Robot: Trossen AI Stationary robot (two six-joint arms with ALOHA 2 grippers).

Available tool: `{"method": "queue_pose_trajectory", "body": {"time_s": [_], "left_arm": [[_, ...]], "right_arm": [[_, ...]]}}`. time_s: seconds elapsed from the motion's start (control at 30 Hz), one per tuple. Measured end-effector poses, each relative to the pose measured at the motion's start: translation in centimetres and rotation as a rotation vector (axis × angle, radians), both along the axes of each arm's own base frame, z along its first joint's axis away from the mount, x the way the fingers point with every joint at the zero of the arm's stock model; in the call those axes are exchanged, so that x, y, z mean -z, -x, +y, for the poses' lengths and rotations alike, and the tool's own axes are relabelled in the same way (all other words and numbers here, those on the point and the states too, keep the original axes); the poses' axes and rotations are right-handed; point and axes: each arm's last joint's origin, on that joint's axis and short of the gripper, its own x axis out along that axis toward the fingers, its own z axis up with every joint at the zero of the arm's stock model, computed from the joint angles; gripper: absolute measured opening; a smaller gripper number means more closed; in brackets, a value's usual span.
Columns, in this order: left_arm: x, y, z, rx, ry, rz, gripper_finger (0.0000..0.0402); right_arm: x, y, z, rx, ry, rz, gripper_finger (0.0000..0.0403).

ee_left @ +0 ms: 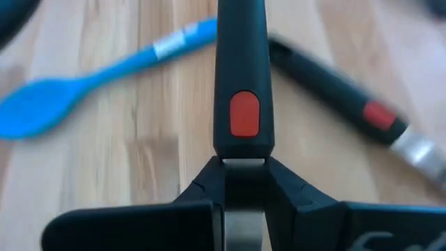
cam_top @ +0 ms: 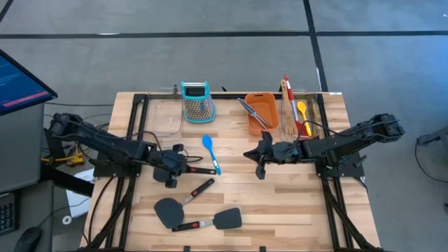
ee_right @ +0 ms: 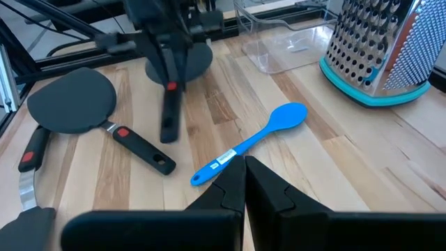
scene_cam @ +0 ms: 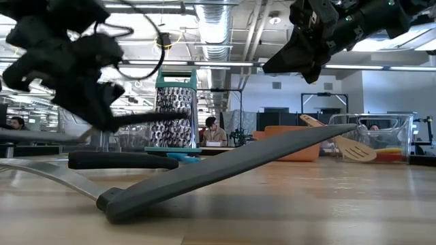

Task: Pick & Place Kitchen Items
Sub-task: Put the top black spatula into the left transparent bin

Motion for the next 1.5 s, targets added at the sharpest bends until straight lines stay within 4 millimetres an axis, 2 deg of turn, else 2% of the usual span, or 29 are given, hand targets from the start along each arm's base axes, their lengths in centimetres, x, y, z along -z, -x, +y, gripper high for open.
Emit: {"method": "queue_pose_trajectory", "body": {"time_s": [0.2, 0.33, 0.47, 0.57, 0.7, 0.8, 1.03, 1.17, 1.3, 1.4, 1.5], "left_arm": [[-3.5, -1.9, -1.0, 0.029, 0.012, -0.116, 0.0029], [-6.6, -3.1, -1.5, 0.062, -0.012, -0.213, 0.003], [-10.1, -3.9, -1.5, 0.068, -0.187, -0.323, 0.003], [-12.8, -4.1, -1.0, -0.003, -0.374, -0.395, 0.003], [-15.7, -3.2, 0.0, -0.213, -0.659, -0.432, 0.0029], [-17.5, -1.8, 0.9, -0.384, -0.8, -0.449, 0.0029], [-21.2, 2.5, 4.0, -0.657, -0.745, -0.621, 0.0029], [-22.7, 4.5, 5.7, -0.742, -0.683, -0.751, 0.0029], [-22.8, 5.0, 7.7, -0.816, -0.695, -0.764, 0.0029], [-21.8, 4.3, 9.5, -0.869, -0.695, -0.731, 0.0029], [-20.1, 3.6, 11.7, -0.909, -0.673, -0.68, 0.0029]], "right_arm": [[0.1, 0.0, 0.0, 0.0, 0.002, 0.011, 0.0], [0.1, 0.0, 0.0, 0.0, 0.002, 0.011, 0.0], [0.1, 0.0, 0.0, 0.0, 0.002, 0.012, 0.0], [0.1, 0.0, 0.0, 0.0, 0.002, 0.011, 0.0], [0.1, 0.1, 0.1, -0.002, 0.002, 0.011, 0.0], [0.1, 0.1, 0.3, -0.011, 0.002, 0.011, 0.0], [0.1, 0.1, 0.5, -0.024, 0.009, 0.012, 0.0], [0.1, 0.1, 0.5, -0.024, 0.012, 0.013, 0.0], [0.1, 0.1, 0.5, -0.027, 0.018, 0.014, 0.0], [0.1, 0.1, 0.5, -0.031, 0.027, 0.016, 0.0], [0.1, 0.1, 0.5, -0.031, 0.027, 0.016, 0.0]]}}
